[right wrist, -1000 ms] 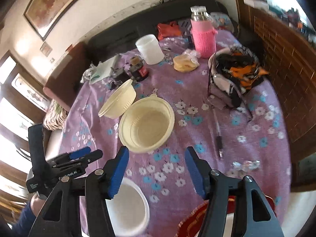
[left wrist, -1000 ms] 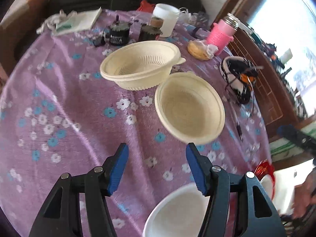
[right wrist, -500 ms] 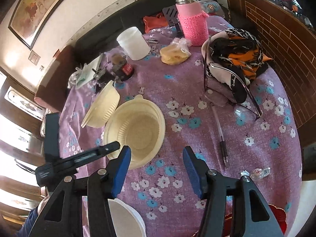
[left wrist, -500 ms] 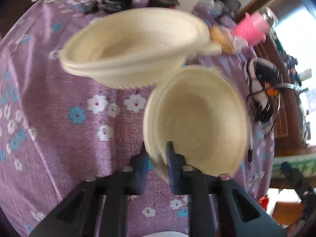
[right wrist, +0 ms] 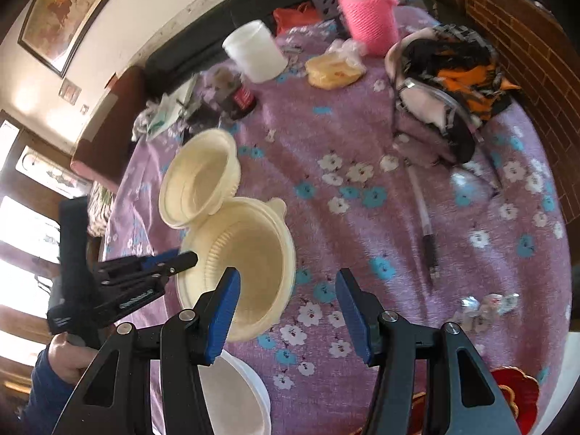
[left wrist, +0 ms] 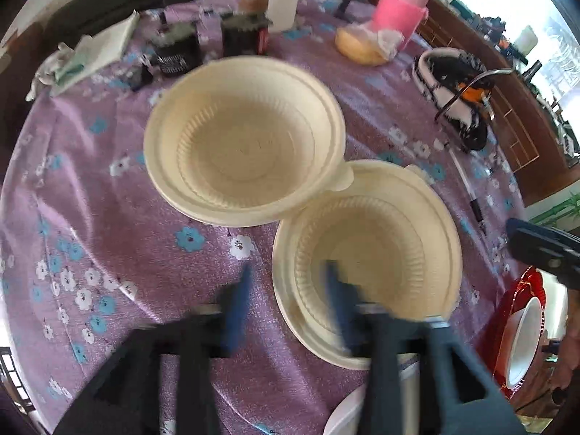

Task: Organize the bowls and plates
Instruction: 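Close the left gripper on the beige bowl's rim, then lift and carry the beige bowl toward the plate stack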

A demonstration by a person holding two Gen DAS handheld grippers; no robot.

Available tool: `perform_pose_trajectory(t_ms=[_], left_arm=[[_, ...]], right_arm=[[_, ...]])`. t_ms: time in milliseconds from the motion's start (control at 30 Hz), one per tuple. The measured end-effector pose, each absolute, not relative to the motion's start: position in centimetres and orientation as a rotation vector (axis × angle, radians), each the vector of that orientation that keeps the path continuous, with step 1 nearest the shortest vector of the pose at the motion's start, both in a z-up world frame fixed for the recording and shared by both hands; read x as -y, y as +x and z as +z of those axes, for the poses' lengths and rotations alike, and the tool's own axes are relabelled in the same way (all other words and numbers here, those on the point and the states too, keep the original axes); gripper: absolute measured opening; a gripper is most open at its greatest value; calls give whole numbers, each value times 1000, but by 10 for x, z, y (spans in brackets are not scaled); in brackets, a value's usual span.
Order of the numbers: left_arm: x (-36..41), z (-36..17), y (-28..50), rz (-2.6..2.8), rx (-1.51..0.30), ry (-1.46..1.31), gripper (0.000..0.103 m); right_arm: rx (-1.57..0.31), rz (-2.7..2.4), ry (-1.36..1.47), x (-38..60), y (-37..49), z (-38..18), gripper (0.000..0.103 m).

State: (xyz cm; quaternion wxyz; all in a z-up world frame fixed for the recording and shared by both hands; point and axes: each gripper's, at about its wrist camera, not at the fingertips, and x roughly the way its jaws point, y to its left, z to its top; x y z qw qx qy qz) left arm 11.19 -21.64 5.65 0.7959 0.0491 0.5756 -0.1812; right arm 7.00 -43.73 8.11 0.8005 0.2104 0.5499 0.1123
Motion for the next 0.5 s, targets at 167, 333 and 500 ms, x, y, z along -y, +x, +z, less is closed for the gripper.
perform_pose_trajectory(t_ms=[167, 333, 500], left_arm=[[210, 59, 100, -384, -1208, 72, 59], [210, 43, 94, -375, -1234, 62, 50], [217, 41, 87, -347, -1215, 103, 17]], right_arm=[[-1203, 262, 410, 424, 82, 67, 59], [-1239, 267, 391, 415, 94, 49, 45], [-1281, 255, 411, 409, 94, 32, 15]])
